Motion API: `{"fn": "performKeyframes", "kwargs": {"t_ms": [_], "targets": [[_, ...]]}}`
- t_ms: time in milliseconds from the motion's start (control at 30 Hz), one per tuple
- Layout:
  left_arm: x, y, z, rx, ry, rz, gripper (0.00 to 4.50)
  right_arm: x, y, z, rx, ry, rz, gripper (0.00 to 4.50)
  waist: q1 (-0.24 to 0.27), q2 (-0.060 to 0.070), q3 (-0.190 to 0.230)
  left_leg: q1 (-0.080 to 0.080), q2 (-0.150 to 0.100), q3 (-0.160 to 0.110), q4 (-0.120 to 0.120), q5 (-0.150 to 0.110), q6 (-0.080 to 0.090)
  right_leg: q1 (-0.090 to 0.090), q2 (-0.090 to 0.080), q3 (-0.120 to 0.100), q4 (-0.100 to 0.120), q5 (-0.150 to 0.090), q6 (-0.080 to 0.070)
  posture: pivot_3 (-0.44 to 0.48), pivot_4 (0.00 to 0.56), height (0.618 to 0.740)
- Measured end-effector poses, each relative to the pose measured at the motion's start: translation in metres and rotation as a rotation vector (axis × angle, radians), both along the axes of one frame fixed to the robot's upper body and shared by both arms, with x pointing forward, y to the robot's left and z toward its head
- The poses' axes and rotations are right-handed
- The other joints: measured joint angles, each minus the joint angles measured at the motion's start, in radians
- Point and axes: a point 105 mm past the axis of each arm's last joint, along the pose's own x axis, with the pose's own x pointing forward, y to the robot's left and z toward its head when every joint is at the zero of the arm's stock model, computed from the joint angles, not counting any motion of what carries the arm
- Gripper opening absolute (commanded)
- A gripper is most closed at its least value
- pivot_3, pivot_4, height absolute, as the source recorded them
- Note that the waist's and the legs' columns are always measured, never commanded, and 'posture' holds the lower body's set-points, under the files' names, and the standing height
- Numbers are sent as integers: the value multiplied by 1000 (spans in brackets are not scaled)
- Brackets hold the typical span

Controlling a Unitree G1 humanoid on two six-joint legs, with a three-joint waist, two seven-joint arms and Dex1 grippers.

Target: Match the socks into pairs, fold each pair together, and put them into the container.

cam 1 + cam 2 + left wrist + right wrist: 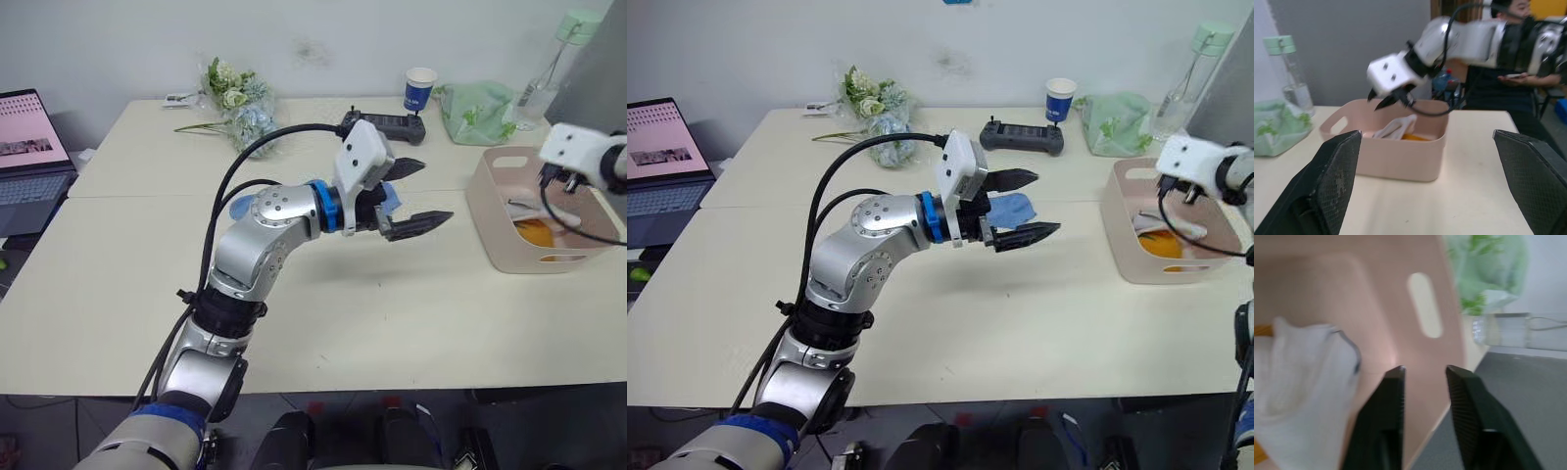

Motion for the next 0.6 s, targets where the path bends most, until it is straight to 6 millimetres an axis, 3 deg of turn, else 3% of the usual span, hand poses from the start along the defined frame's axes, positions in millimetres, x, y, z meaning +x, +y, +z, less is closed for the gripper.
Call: {"fn": "performKeyframes", "kwargs": {"t_ms": [33, 167, 333, 600], "targets": [[0, 1, 1, -2, 2, -1, 4500, -1, -1, -6, 2, 17, -5, 32, 0, 0, 0, 0, 0, 1, 0, 0, 0, 0, 0, 0, 0, 0, 0, 0, 150, 740], [2, 3, 0, 5, 3, 12, 4500, -4, -2, -26, 20, 94, -6, 32, -1, 0, 0, 0, 0, 2, 0, 0, 0, 0, 0, 0, 0, 0, 0, 0, 150, 740], [1, 5, -1, 16, 1, 17, 4500, -13, 14, -59, 108, 264, 36, 32, -2, 0, 0, 0, 0, 3, 1, 0, 0, 1, 0, 0, 0, 0, 0, 0, 150, 740], [0, 7, -4, 49, -14, 29, 4500, -20, 20, -70, 165, 342, 40, 32, 0, 0, 0, 0, 0, 2, 1, 0, 0, 1, 0, -1, 0, 0, 0, 0, 150, 740]]}}
